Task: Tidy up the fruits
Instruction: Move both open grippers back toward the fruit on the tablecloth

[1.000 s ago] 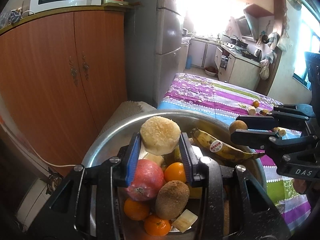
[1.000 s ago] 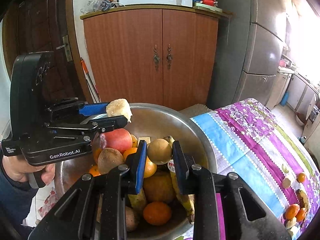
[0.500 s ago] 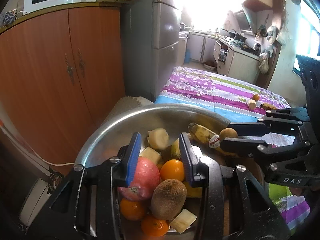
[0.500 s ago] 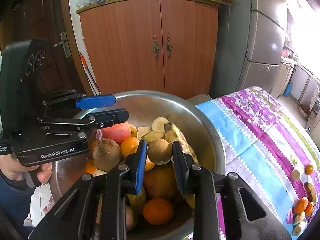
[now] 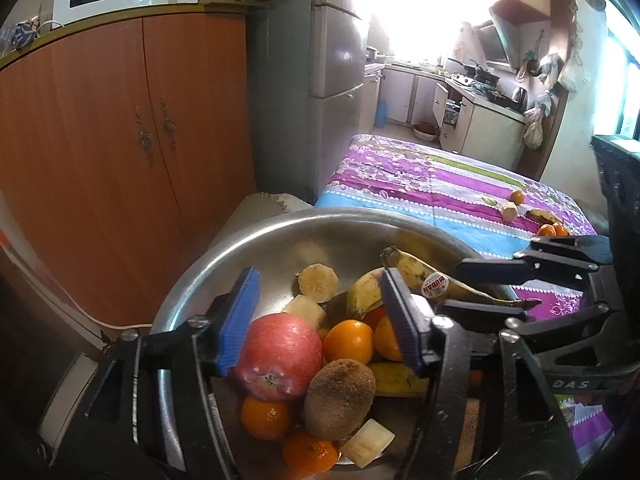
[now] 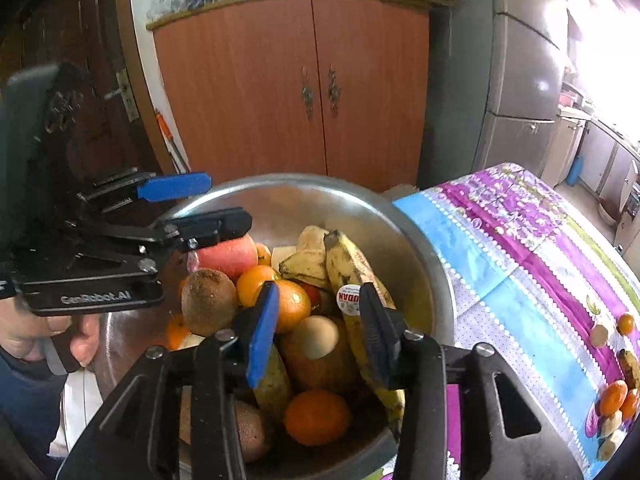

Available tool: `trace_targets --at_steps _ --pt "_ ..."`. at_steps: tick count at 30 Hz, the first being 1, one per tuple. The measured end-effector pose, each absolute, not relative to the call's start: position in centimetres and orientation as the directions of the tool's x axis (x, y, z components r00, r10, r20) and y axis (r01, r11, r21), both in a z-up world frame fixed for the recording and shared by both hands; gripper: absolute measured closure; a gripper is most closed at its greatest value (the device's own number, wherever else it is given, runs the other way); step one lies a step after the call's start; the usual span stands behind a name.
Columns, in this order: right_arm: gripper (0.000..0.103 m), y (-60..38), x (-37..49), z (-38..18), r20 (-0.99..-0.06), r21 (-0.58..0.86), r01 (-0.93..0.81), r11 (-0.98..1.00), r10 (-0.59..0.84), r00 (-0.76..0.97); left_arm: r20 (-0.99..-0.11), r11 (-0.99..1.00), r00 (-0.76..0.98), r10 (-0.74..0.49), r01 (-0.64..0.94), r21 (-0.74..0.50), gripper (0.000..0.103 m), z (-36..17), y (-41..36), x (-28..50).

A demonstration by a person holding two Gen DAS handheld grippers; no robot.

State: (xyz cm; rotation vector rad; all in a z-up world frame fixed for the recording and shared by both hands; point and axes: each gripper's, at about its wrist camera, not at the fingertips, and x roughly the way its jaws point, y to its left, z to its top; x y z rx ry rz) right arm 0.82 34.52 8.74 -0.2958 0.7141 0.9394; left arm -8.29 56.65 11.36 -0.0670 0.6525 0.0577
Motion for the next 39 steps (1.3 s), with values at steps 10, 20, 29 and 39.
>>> trace_targets --at_steps 10,20,29,39 --pt "0.018 26.9 -2.3 11.1 -0.513 0.026 -0.756 0.654 0.658 0.552 -0.594 0.995 0.801 0.074 -0.101 -0.012 0.007 11.6 55.6 -8.3" --pt "0.012 15.7 -3.3 11.2 -0.392 0.042 -0.617 0.786 0.581 0.713 -0.536 0.999 0.842 0.053 -0.05 0.02 0.003 13.6 51.2 -8.8" --pt "0.011 2.2 -2.1 10.5 -0.36 0.09 -0.331 0.939 0.34 0.869 -0.428 0.96 0.866 -0.258 0.28 -0.012 0.0 15.5 40.9 -11.4" --pt "0.013 -8.7 -2.0 11.4 -0.349 0.237 -0.149 0.96 0.228 0.909 -0.631 0.854 0.638 -0.441 0.515 -0.077 0.0 8.8 28.6 -3.7"
